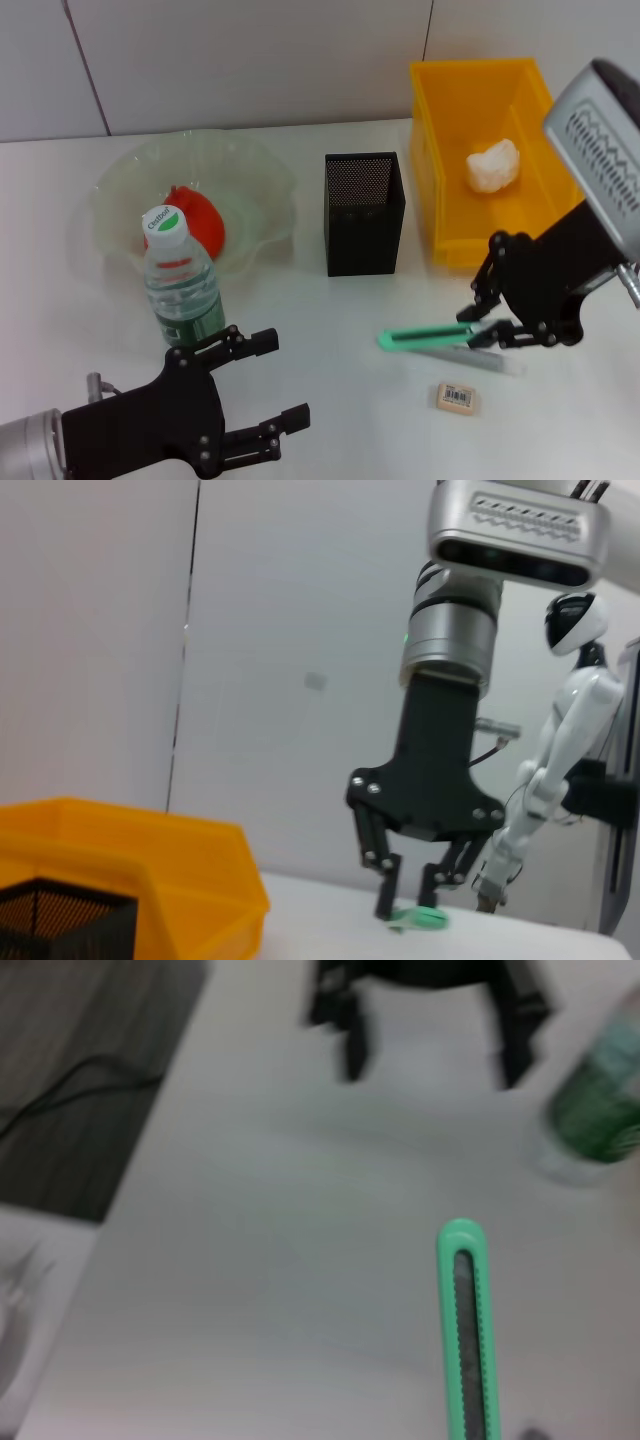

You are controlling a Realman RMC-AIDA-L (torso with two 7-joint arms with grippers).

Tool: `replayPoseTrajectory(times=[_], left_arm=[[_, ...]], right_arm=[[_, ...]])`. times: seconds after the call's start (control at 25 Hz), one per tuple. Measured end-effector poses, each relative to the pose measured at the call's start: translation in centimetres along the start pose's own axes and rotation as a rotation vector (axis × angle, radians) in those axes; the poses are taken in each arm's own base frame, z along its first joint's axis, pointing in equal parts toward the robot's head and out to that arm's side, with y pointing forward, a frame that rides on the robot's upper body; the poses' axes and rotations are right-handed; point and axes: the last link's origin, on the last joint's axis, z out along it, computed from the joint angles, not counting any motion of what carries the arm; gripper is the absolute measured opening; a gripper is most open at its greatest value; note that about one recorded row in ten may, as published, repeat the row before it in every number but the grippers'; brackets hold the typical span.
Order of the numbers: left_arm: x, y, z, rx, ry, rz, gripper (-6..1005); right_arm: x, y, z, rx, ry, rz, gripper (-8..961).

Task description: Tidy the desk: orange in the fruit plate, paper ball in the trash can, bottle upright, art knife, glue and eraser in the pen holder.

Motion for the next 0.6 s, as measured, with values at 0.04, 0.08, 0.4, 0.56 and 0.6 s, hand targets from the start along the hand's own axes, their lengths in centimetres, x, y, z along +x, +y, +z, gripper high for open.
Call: replayPoseTrajectory(times=[0.04,0.08,0.4,0.56,0.6], left_arm=[[0.2,0.0,0.0,-0.004,0.01,0.001,813],[0.3,0.1,-0.1,-0.007,0.018,0.001,813],[0.8,0.7,-0.8,-0.019,0.055,0.011,814],[0.5,0.7,-1.1,-0.007,0.05,0.005,814],[0.5,0.7,-1.1,-0.002,0.047,0.003,814]], right_arm=[[-0.1,0.0,-0.2,0.023,-0.014,0.021,164],[-0.1,0.1,-0.3,0.035,-0.023,0.032,164],[-1.0,-0.5,-1.5,0.134,-0.026,0.061,164],[-1.3,-1.0,-2.7,0.19,0.039,0.009,164],[-1.4,-1.0,-3.0,0.204,0.056,-0.013,164]])
